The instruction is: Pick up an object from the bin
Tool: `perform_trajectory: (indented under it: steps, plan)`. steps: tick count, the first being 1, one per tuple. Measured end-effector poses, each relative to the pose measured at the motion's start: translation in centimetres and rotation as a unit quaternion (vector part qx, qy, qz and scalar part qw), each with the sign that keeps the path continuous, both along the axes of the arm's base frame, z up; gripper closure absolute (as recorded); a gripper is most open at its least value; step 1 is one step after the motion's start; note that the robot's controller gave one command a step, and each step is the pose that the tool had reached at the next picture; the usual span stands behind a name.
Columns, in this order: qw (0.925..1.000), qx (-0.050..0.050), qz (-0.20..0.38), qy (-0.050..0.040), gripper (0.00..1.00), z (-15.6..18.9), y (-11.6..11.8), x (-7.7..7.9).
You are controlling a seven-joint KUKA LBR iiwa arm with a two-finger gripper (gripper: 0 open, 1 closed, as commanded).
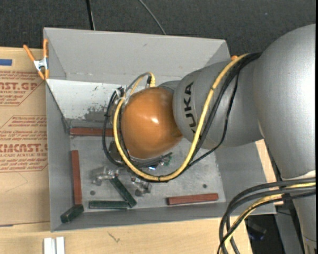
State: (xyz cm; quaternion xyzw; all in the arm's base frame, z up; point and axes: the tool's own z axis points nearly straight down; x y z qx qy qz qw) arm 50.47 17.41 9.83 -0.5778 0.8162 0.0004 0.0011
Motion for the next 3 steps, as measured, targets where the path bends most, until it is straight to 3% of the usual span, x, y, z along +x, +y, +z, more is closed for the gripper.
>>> perform_trajectory:
  steps: [1,2,3]
  plan:
    - [0.9866,0.0,0.163,0.0014,1.0,-0.7,0.78,-2.41]
    - [0.9866,0.0,0.163,0.0013,0.0,-0.71,0.76,-2.4]
    - [0.9866,0.0,0.163,0.0013,0.0,-0.71,0.76,-2.4]
